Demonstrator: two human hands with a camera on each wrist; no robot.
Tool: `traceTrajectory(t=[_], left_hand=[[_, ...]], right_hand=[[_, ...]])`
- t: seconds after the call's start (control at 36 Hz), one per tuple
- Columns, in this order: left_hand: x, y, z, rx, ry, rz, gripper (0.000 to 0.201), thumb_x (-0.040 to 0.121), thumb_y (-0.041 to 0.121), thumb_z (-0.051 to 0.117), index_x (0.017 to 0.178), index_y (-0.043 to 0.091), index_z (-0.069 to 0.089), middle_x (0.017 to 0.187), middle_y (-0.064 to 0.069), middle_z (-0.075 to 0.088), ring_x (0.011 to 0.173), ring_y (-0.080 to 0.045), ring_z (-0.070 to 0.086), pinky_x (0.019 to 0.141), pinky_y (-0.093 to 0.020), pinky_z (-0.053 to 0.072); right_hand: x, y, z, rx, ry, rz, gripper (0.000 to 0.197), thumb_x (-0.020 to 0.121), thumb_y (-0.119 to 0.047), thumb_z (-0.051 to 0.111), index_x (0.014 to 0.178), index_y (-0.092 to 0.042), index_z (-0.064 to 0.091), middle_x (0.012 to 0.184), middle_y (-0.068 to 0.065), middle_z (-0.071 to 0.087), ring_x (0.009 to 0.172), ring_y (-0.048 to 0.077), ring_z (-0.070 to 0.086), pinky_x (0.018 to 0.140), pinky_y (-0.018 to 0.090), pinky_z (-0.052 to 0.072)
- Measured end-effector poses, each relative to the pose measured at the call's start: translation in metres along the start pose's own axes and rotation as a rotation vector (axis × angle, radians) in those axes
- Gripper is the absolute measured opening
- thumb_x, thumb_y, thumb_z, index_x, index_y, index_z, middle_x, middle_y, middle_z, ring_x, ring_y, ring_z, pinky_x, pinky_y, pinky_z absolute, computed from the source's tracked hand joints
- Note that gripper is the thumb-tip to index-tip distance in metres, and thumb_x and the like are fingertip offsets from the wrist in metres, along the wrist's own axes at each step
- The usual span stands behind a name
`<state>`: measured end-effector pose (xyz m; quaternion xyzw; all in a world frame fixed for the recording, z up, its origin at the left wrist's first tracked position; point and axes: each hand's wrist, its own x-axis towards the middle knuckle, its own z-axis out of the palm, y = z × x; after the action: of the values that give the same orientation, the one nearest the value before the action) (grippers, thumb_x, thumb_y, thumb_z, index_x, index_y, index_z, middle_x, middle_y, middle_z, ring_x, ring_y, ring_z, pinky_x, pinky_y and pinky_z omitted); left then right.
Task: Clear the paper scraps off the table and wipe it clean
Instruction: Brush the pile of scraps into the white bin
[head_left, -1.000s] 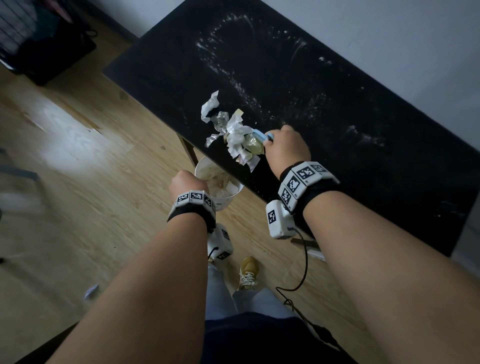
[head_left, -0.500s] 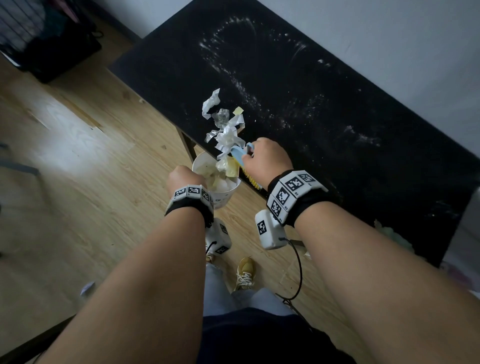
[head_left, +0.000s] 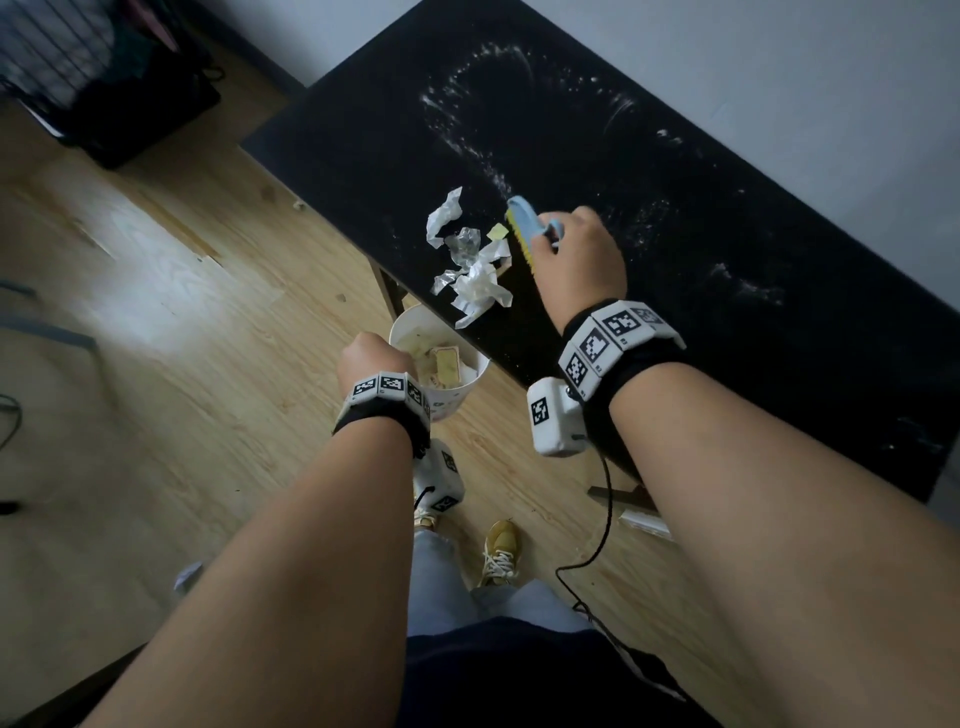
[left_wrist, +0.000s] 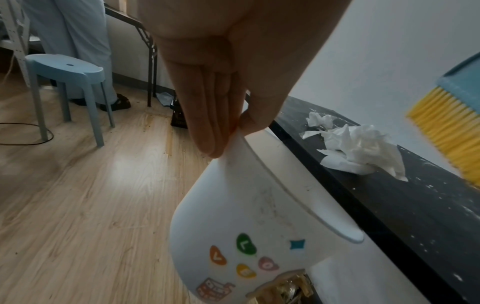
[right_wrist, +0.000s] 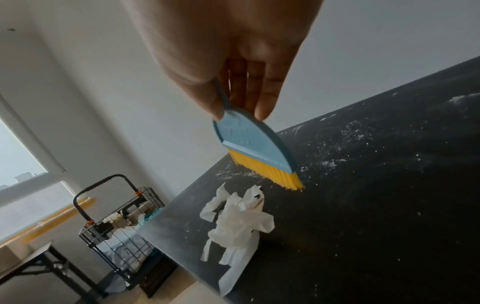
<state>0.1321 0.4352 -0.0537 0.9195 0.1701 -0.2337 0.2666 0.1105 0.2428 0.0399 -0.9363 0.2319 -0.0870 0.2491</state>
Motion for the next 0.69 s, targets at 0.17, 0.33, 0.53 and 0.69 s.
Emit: traceTrajectory(t=[0.17, 0.33, 0.53, 0.69], left_hand=[[0.008, 0.001, -0.003, 0.036, -0.005, 0.042, 0.028, 0.085, 0.004, 0.054, 0.059, 0.006, 0.044, 0.090, -0.022, 0.067, 0.087, -0.036, 0.066, 0.061, -0.032, 0.044], [0.018, 0.005, -0.008, 0.002, 0.002, 0.021, 0.021, 0.085, 0.006, 0.053, 0.064, 0.007, 0.048, 0.086, -0.018, 0.064, 0.085, -0.036, 0.064, 0.069, -0.036, 0.052], [0.020, 0.002, -0.011, -0.025, 0.001, 0.013, 0.020, 0.085, 0.005, 0.054, 0.065, 0.006, 0.049, 0.082, -0.017, 0.061, 0.077, -0.034, 0.061, 0.064, -0.035, 0.049], [0.019, 0.000, -0.014, -0.019, -0.003, 0.001, 0.025, 0.086, 0.005, 0.055, 0.062, 0.006, 0.047, 0.074, -0.014, 0.054, 0.065, -0.030, 0.051, 0.058, -0.032, 0.040]], right_hand=[[0.020, 0.010, 0.020, -0.110, -0.138, 0.004, 0.028, 0.098, -0.021, 0.047, 0.119, -0.016, 0.065, 0.117, 0.010, 0.054, 0.105, 0.027, 0.056, 0.080, 0.033, 0.046], [0.024, 0.004, 0.033, -0.188, -0.263, 0.020, 0.029, 0.098, -0.023, 0.048, 0.119, -0.014, 0.065, 0.123, 0.011, 0.052, 0.108, 0.028, 0.055, 0.079, 0.031, 0.040], [0.018, -0.008, 0.032, -0.168, -0.320, 0.043, 0.025, 0.097, -0.021, 0.046, 0.108, -0.009, 0.066, 0.122, 0.010, 0.053, 0.101, 0.027, 0.058, 0.074, 0.028, 0.035], [0.005, -0.016, 0.029, -0.143, -0.339, 0.048, 0.016, 0.092, -0.018, 0.051, 0.085, -0.007, 0.060, 0.084, 0.006, 0.057, 0.076, 0.023, 0.055, 0.064, 0.028, 0.037]])
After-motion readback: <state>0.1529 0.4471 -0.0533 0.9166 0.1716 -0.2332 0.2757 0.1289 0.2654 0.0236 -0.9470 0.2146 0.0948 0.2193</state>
